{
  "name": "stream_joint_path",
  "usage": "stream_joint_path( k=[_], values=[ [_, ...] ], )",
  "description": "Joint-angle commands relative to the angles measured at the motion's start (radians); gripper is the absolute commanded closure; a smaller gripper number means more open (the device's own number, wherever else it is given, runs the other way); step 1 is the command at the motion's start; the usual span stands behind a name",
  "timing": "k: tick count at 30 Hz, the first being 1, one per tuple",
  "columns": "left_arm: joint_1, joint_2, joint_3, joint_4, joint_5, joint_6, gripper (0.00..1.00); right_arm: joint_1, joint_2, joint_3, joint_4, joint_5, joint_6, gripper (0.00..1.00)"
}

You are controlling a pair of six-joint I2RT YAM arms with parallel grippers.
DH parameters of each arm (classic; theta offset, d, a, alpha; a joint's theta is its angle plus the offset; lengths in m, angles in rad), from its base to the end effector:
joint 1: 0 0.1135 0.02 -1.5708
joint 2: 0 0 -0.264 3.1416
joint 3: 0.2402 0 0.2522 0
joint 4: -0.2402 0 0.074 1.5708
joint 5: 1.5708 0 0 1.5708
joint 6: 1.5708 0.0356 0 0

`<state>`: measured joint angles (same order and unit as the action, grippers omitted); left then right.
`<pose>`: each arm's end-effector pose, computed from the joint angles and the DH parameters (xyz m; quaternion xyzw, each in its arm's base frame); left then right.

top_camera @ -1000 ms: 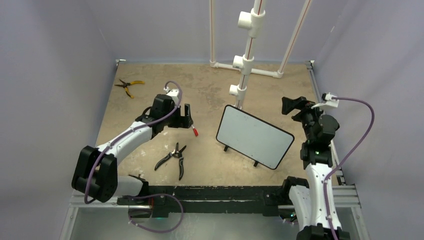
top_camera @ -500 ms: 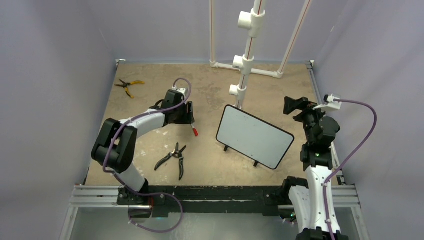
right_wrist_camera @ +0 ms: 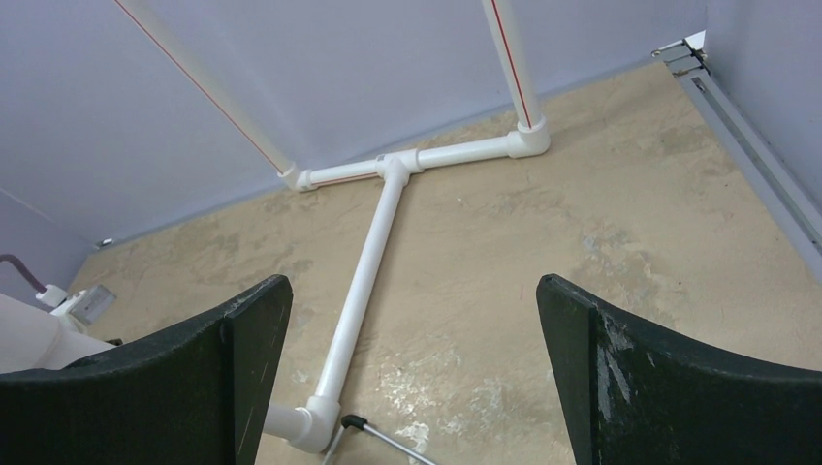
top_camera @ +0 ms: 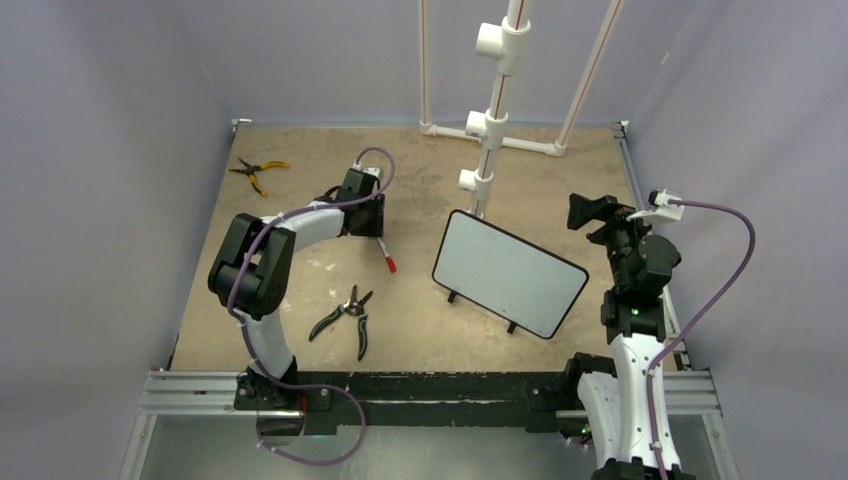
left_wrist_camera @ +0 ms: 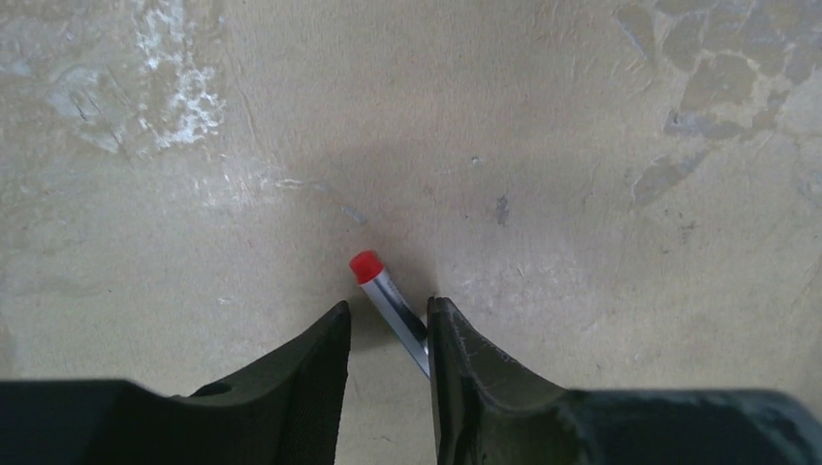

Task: Write a sentence on the whiteboard
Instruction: Pick up the whiteboard marker from the center of the board.

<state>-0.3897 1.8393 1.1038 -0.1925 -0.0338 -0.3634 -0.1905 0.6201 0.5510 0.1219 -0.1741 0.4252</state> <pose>0.3498 -0.1423 0.1605 0.0071 0.9486 -0.1012 0.2996 0.1608 -0.0247 0.3156 0.1476 0.6725 0.1440 0.7108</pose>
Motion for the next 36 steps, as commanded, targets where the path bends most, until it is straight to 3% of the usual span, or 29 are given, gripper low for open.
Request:
stream_joint_path(
  k=[1, 9, 13, 19, 23, 27, 31, 36],
  values=[
    [-0.004, 0.041, 0.051, -0.08, -0.071, 0.079, 0.7, 0.003, -0.01, -0.001, 0.016, 0.017, -0.017, 0.01],
    [-0.001, 0.035, 0.086, -0.164, -0.085, 0.122, 0.78, 0.005, -0.012, 0.002, 0.007, 0.031, -0.019, 0.02],
    [0.003, -0.017, 0.069, -0.171, -0.109, 0.124, 0.72, 0.005, -0.014, 0.009, -0.001, 0.032, -0.017, 0.01],
    [0.016, 0.02, 0.087, -0.186, -0.018, 0.127, 0.7, 0.006, -0.02, 0.058, -0.062, 0.03, 0.001, 0.02],
    [0.03, 0.067, 0.099, -0.195, -0.003, 0.125, 0.79, 0.005, -0.04, 0.125, -0.117, 0.012, 0.016, 0.02],
    [0.066, 0.061, 0.085, -0.18, 0.015, 0.11, 1.0, 0.005, -0.052, 0.166, -0.131, -0.133, 0.057, 0.02],
    [0.078, -0.018, 0.046, -0.113, 0.019, 0.079, 1.0, 0.005, -0.059, 0.189, -0.144, -0.347, 0.063, 0.04],
    [0.078, -0.248, -0.064, 0.047, 0.01, 0.007, 1.0, 0.005, -0.078, 0.204, -0.133, -0.577, 0.06, 0.05]
  ],
)
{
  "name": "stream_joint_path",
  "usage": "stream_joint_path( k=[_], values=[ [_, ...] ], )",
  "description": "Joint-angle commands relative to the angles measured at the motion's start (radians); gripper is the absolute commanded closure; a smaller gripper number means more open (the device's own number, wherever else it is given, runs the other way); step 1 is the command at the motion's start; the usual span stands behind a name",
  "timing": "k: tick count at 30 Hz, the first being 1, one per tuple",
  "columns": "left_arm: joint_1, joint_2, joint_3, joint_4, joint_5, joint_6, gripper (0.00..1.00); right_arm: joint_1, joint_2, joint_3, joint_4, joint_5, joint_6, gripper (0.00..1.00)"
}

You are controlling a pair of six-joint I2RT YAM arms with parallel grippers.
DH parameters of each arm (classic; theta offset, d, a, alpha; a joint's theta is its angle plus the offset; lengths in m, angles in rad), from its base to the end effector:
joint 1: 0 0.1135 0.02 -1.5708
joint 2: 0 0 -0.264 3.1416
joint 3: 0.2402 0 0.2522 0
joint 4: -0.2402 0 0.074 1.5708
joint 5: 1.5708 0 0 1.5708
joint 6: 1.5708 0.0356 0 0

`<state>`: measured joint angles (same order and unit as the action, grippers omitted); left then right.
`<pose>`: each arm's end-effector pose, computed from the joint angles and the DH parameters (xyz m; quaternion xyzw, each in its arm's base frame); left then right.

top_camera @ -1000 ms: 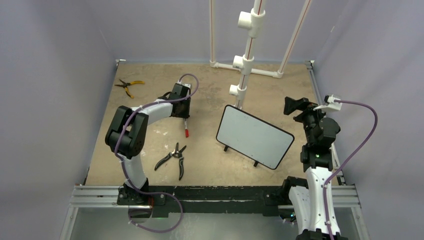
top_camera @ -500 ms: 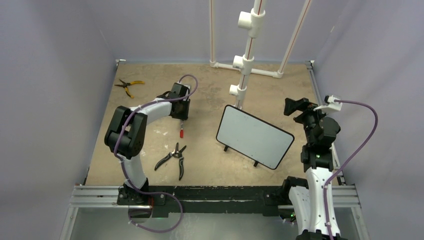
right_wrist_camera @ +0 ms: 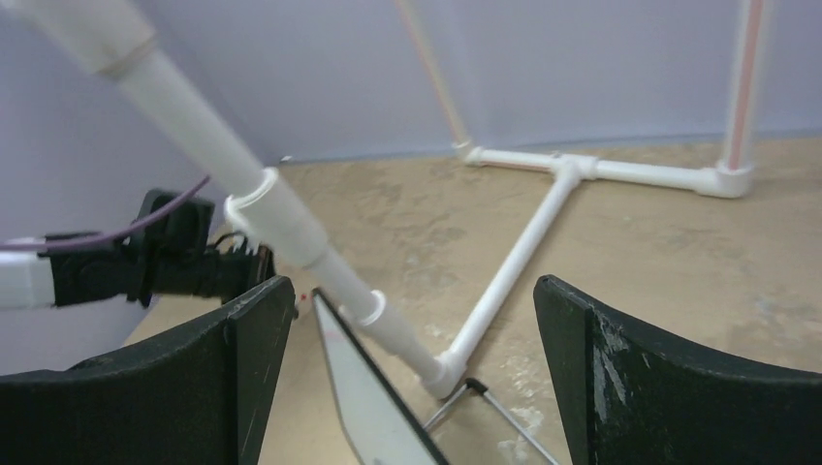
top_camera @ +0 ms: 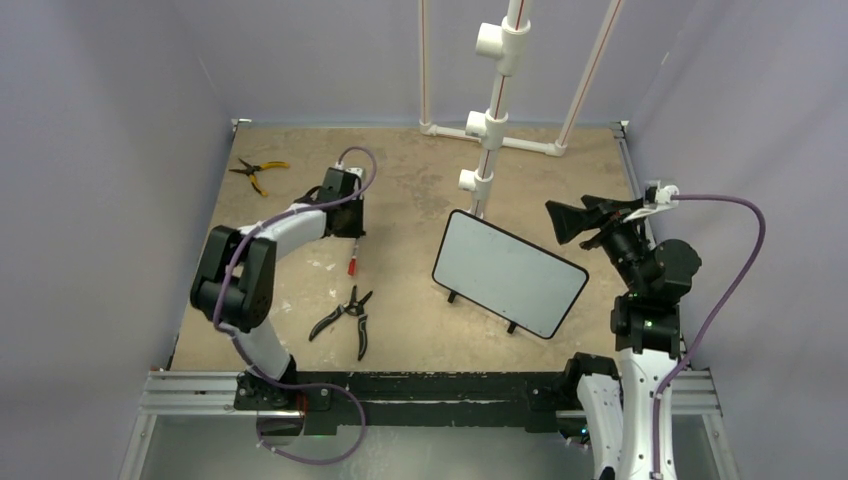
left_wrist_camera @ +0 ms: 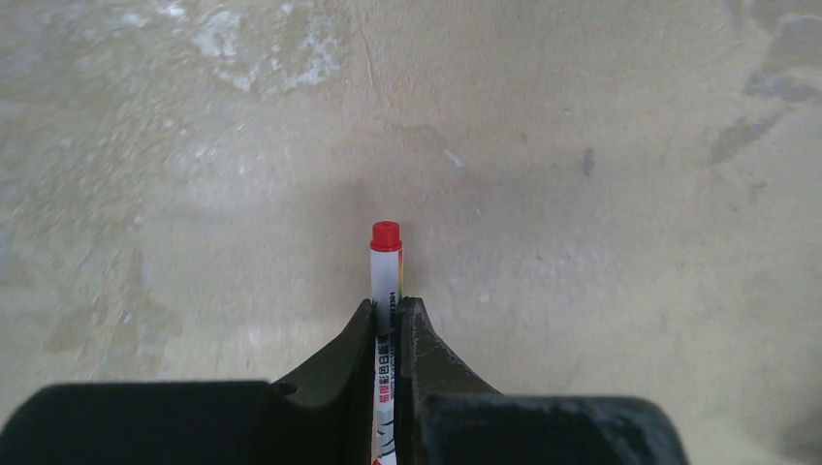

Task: Write a sentence on the whiteboard
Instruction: Pick up the whiteboard marker from the center of the board, then open the pen cap of the whiteboard marker.

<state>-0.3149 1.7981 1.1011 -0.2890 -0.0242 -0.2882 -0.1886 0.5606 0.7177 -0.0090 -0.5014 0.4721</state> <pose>0.3486 -0.1126 0.1681 0.0093 0.9574 -0.0745 0.2787 0.1339 -0.0081 0.3670 0.0274 0.6592 0.2640 0.7036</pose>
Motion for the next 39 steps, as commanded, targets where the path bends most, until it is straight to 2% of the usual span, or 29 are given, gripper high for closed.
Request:
stream_joint_path(
  k=[1, 3, 8, 14, 19, 26, 33, 39],
  values=[
    [0.004, -0.254, -0.088, 0.177, 0.008, -0.085, 1.0, 0.004, -0.027, 0.032, 0.003, -0.294, 0.019, 0.05],
    [0.002, -0.338, -0.13, 0.237, 0.041, -0.121, 1.0, 0.004, -0.039, 0.028, 0.036, -0.366, 0.031, 0.06],
    [0.002, -0.47, -0.179, 0.35, 0.161, -0.198, 1.0, 0.009, -0.024, 0.061, 0.011, -0.405, -0.005, 0.07],
    [0.0, -0.562, -0.197, 0.426, 0.258, -0.255, 1.0, 0.087, 0.043, 0.089, -0.008, -0.338, -0.01, 0.09],
    [-0.001, -0.653, -0.231, 0.477, 0.256, -0.322, 1.0, 0.449, 0.11, 0.094, 0.056, -0.045, 0.019, 0.12],
    [-0.018, -0.83, -0.321, 0.54, 0.193, -0.451, 1.0, 0.88, 0.227, 0.074, 0.188, 0.231, 0.06, 0.18],
    [-0.029, -0.988, -0.434, 0.589, 0.153, -0.651, 1.0, 1.152, 0.388, 0.068, 0.364, 0.558, 0.091, 0.23],
    [-0.033, -1.068, -0.461, 0.563, 0.167, -0.722, 1.0, 1.208, 0.613, 0.137, 0.489, 0.542, 0.112, 0.25]
  ],
)
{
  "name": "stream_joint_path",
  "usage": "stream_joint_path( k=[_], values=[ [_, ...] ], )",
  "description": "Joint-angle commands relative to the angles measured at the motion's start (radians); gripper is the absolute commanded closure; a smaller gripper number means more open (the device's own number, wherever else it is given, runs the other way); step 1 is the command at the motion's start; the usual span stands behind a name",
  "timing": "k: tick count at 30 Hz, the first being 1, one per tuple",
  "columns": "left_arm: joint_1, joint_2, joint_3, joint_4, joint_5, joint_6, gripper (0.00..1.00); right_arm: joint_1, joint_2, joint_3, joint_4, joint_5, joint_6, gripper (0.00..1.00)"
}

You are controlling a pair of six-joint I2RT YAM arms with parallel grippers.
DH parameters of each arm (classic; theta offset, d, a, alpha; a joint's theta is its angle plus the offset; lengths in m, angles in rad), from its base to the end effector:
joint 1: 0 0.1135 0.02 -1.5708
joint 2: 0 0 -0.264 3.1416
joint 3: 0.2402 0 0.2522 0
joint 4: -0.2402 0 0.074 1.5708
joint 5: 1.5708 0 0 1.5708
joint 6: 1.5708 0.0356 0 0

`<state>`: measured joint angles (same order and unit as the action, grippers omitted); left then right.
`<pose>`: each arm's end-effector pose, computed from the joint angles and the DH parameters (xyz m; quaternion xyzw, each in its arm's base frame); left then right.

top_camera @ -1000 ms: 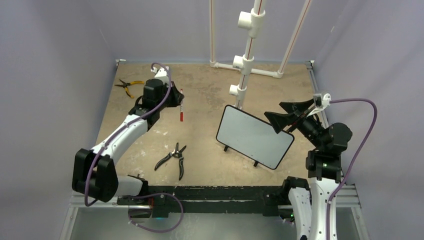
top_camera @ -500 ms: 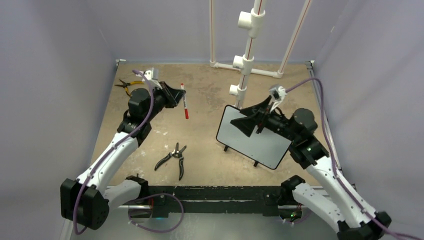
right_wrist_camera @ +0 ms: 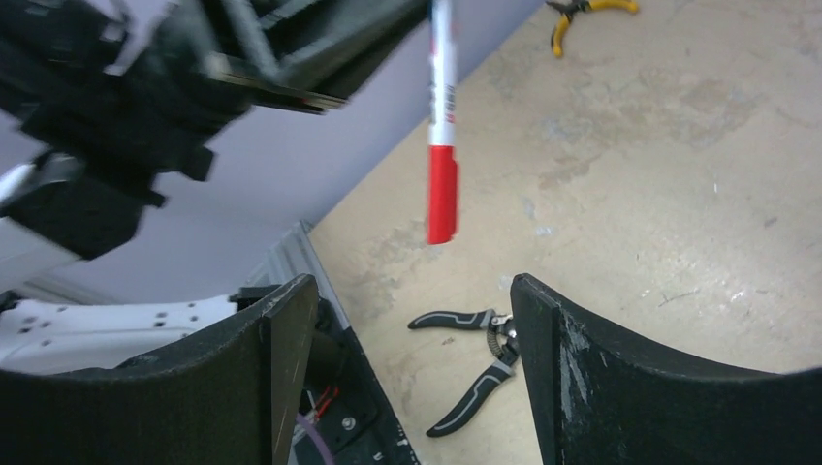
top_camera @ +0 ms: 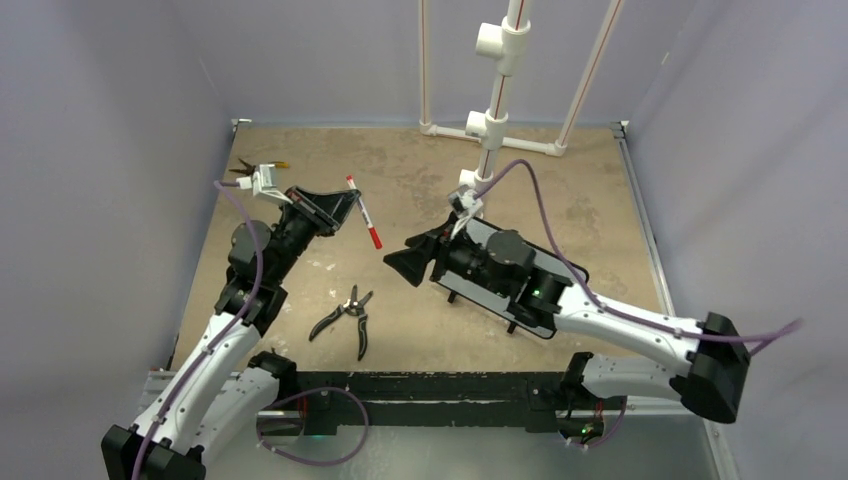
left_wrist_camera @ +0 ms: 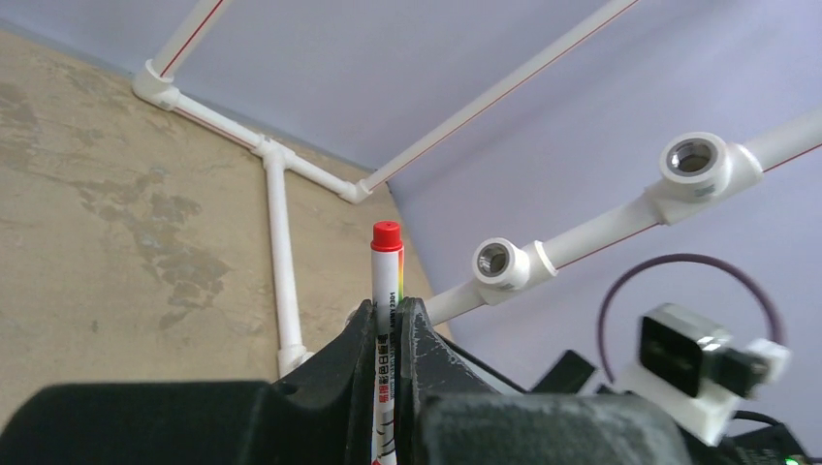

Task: Write a sentence on the whiteboard
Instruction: Open the pen cap of the whiteboard marker.

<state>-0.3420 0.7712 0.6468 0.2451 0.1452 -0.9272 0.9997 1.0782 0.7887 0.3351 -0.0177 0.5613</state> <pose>0.1769 -0.0685 0.3398 -0.1388 0.6490 -0.4813 0.5726 0.1381 0.2162 0.3387 -0.1564 0.6729 0.5131 0.5094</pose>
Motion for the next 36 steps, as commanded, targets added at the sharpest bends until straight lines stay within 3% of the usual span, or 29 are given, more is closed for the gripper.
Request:
stream_joint_path(
  k=[1, 9, 13, 19, 24, 31, 34, 36],
  values=[
    [-0.006, -0.049, -0.009, 0.019, -0.003, -0.086, 1.0, 0.025, 0.118, 0.076, 0.155, 0.054, 0.023, 0.26],
    [-0.006, -0.091, -0.032, -0.015, 0.005, -0.105, 1.0, 0.034, 0.234, 0.141, 0.189, 0.02, 0.036, 0.35],
    [-0.006, -0.102, -0.036, -0.033, 0.005, -0.107, 1.0, 0.034, 0.26, 0.162, 0.199, -0.021, 0.04, 0.46],
    [-0.006, -0.116, -0.033, -0.05, 0.007, -0.109, 1.0, 0.034, 0.276, 0.173, 0.197, -0.044, 0.036, 0.73],
    [-0.006, -0.11, -0.018, -0.059, 0.014, -0.101, 1.0, 0.034, 0.289, 0.169, 0.194, -0.062, 0.038, 0.64],
    [-0.006, -0.115, -0.024, -0.05, 0.009, -0.119, 1.0, 0.034, 0.321, 0.185, 0.188, -0.07, 0.04, 0.63],
    [-0.006, -0.115, -0.028, -0.043, 0.013, -0.127, 1.0, 0.034, 0.328, 0.188, 0.193, -0.073, 0.04, 0.69],
    [-0.006, -0.114, -0.03, -0.043, 0.014, -0.127, 1.0, 0.034, 0.325, 0.185, 0.194, -0.062, 0.041, 0.83]
  ],
)
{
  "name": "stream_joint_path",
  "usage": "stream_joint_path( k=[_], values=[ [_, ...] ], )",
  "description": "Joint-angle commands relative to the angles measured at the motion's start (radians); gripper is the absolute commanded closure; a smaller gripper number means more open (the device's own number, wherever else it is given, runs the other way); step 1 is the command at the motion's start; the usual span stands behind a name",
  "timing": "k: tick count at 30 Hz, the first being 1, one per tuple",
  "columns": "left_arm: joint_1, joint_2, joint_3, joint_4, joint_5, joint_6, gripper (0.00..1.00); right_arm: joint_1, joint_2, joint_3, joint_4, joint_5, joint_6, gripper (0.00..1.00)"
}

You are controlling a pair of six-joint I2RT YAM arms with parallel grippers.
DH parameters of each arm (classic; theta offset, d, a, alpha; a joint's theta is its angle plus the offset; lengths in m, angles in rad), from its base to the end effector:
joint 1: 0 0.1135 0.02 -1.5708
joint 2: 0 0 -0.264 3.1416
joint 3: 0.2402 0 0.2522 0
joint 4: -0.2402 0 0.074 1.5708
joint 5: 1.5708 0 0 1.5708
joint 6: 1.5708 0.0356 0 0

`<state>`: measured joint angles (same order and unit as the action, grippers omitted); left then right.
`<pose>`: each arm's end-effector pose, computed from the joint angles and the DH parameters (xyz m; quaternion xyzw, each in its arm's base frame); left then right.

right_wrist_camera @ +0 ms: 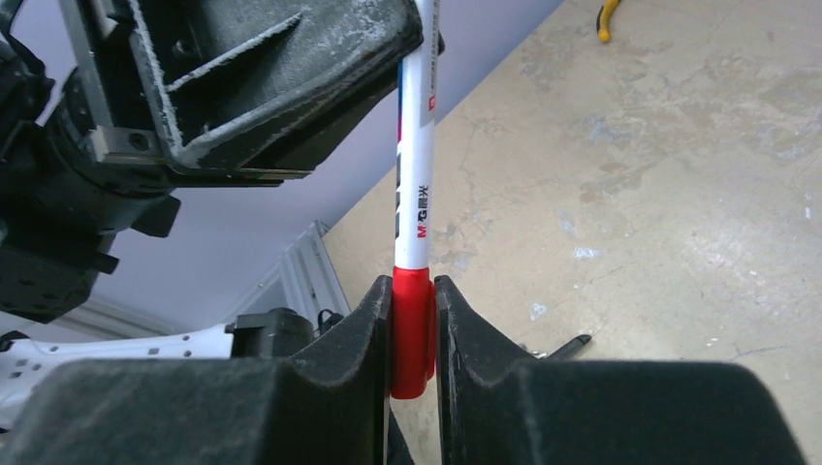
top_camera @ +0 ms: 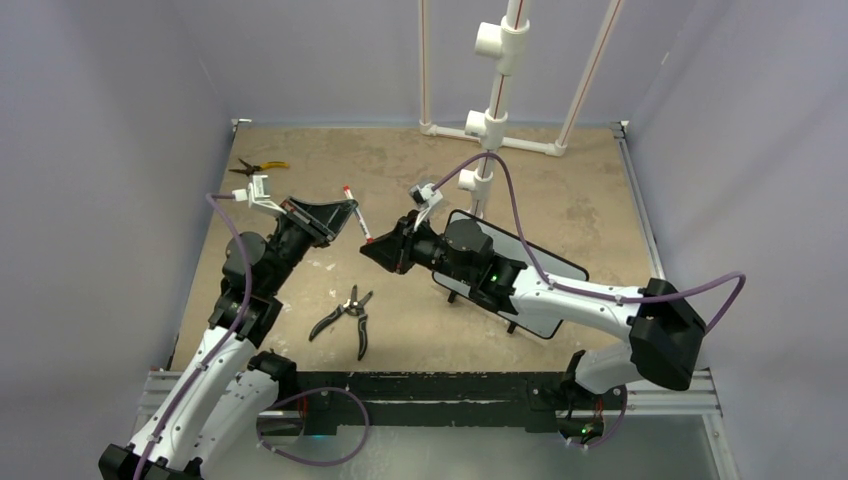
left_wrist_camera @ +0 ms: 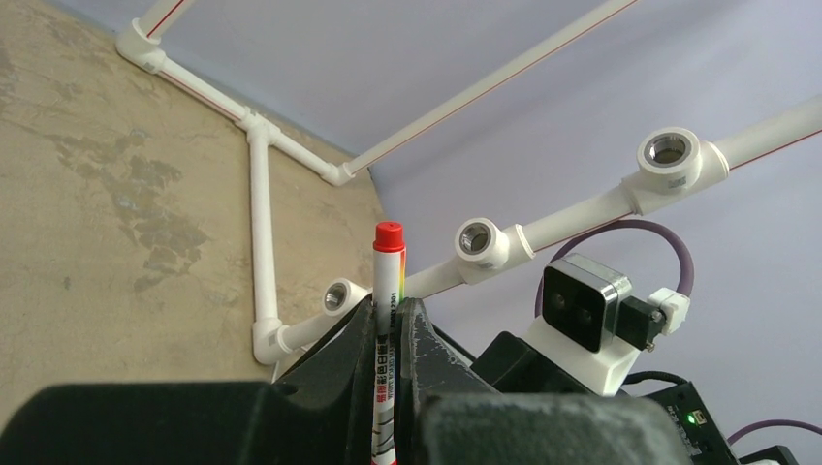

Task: Write a sentence on the whiteboard
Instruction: Open the pen cap of the whiteboard marker.

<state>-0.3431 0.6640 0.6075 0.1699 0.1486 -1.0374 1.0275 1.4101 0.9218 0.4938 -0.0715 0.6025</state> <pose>0.1570 -0.0617 0.3346 -0.1738 0.6433 -0.5118 0.5422 0.1693 0.2853 0.3128 -0.1734 0.6835 0.5329 0.4677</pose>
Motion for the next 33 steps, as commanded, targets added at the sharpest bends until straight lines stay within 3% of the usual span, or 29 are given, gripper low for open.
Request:
stream_joint_path(
  k=[1, 3, 7, 9, 11, 18, 23, 27, 32, 33],
  values=[
    [-0.005, -0.006, 0.01, 0.03, 0.016, -0.016, 1.0, 0.006, -0.011, 0.047, 0.037, -0.004, 0.0, 0.9],
    [-0.005, 0.005, 0.011, 0.034, 0.052, -0.012, 0.99, 0.007, -0.02, 0.038, 0.036, 0.006, -0.005, 1.0],
    [-0.005, 0.04, 0.034, -0.009, 0.122, 0.011, 0.5, 0.006, -0.036, 0.02, 0.032, 0.026, -0.02, 1.0],
    [-0.005, 0.048, 0.034, -0.015, 0.154, 0.02, 0.38, 0.006, -0.042, 0.009, 0.035, 0.031, -0.025, 1.0],
    [-0.005, 0.062, 0.04, -0.018, 0.183, 0.036, 0.35, 0.006, -0.046, 0.001, 0.04, 0.03, -0.028, 1.0],
    [-0.005, 0.091, 0.078, -0.042, 0.193, 0.07, 0.56, 0.006, -0.051, -0.01, 0.035, 0.02, -0.047, 1.0],
    [-0.005, 0.12, 0.124, -0.055, 0.19, 0.101, 0.59, 0.006, -0.051, -0.018, 0.012, 0.02, -0.053, 1.0],
    [-0.005, 0.13, 0.135, -0.059, 0.183, 0.11, 0.67, 0.006, -0.055, -0.025, 0.009, 0.02, -0.057, 1.0],
    [-0.005, 0.127, 0.133, -0.056, 0.167, 0.107, 0.99, 0.006, -0.053, -0.024, -0.006, 0.027, -0.063, 1.0],
    [-0.005, 0.125, 0.135, -0.058, 0.163, 0.111, 1.0, 0.006, -0.05, -0.023, -0.01, 0.032, -0.063, 1.0]
  ],
)
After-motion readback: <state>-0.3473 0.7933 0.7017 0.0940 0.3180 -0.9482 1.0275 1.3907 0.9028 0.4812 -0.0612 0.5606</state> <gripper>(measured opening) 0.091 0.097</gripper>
